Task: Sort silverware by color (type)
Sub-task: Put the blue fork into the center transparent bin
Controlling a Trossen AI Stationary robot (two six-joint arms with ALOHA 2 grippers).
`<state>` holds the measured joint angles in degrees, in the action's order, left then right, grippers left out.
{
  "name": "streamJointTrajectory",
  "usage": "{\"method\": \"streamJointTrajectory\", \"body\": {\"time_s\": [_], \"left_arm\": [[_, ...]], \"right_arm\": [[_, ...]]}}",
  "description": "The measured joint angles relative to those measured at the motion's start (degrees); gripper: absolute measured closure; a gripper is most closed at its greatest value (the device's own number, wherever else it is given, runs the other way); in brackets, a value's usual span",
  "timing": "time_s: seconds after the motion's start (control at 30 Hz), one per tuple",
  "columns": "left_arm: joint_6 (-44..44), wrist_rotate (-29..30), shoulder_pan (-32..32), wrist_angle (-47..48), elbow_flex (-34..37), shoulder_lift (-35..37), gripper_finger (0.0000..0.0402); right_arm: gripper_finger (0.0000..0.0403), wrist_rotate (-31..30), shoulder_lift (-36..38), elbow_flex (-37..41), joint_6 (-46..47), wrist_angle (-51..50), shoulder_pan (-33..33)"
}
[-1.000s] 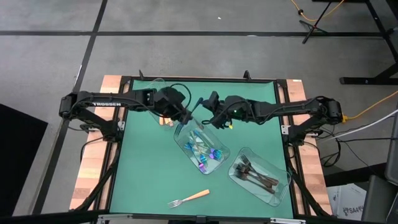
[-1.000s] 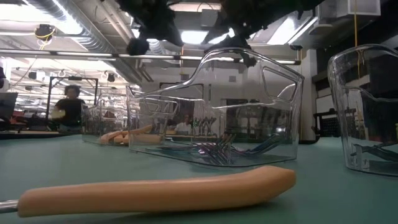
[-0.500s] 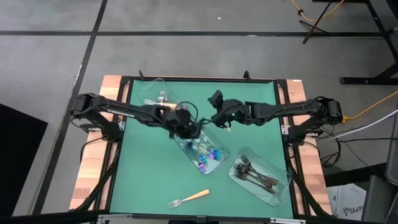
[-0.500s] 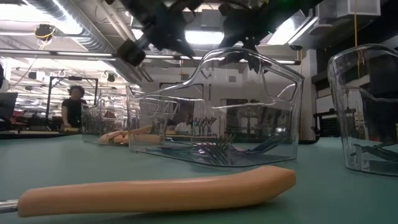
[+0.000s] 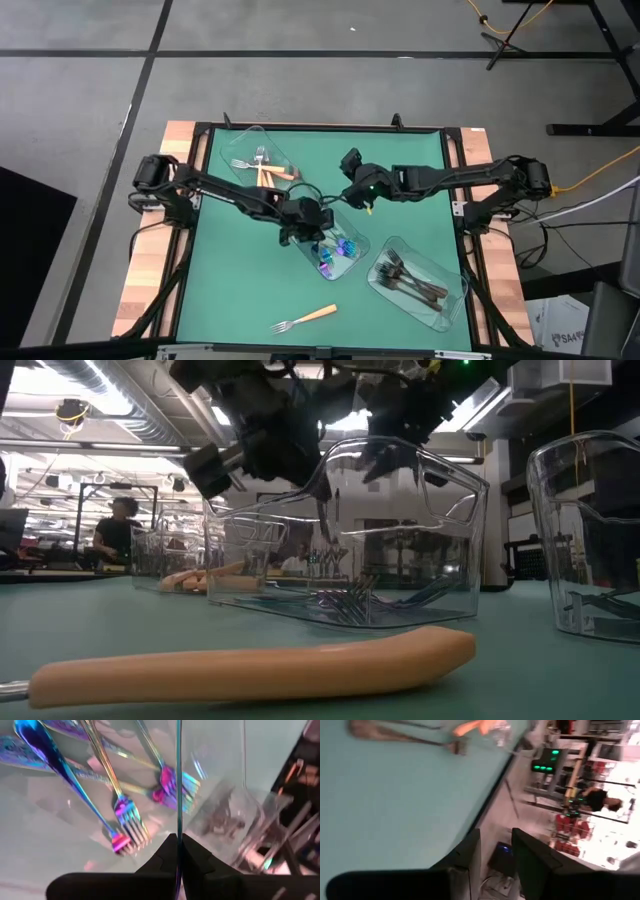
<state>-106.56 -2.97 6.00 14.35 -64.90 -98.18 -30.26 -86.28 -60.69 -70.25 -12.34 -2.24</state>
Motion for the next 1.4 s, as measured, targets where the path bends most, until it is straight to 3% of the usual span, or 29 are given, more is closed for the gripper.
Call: {"method": "streamJointTrajectory", "body": {"time_s": [0.47, 1.2, 1.4], "left_arm": [[-11.3, 7.5, 1.3, 0.2, 0.0, -5.2, 0.0397], [-11.4, 10.9, 2.0, 0.6, 0.1, -5.8, 0.0395], [-11.5, 10.9, 2.6, 0.6, 0.1, -5.8, 0.0368]], "right_arm": [[0.0299, 5.9, 0.0, 0.0, 4.3, -5.6, 0.0], [0.0299, 9.8, 0.0, 0.0, 5.7, -5.9, 0.0], [0.0299, 10.8, 0.0, 0.0, 5.7, -5.8, 0.0]]}}
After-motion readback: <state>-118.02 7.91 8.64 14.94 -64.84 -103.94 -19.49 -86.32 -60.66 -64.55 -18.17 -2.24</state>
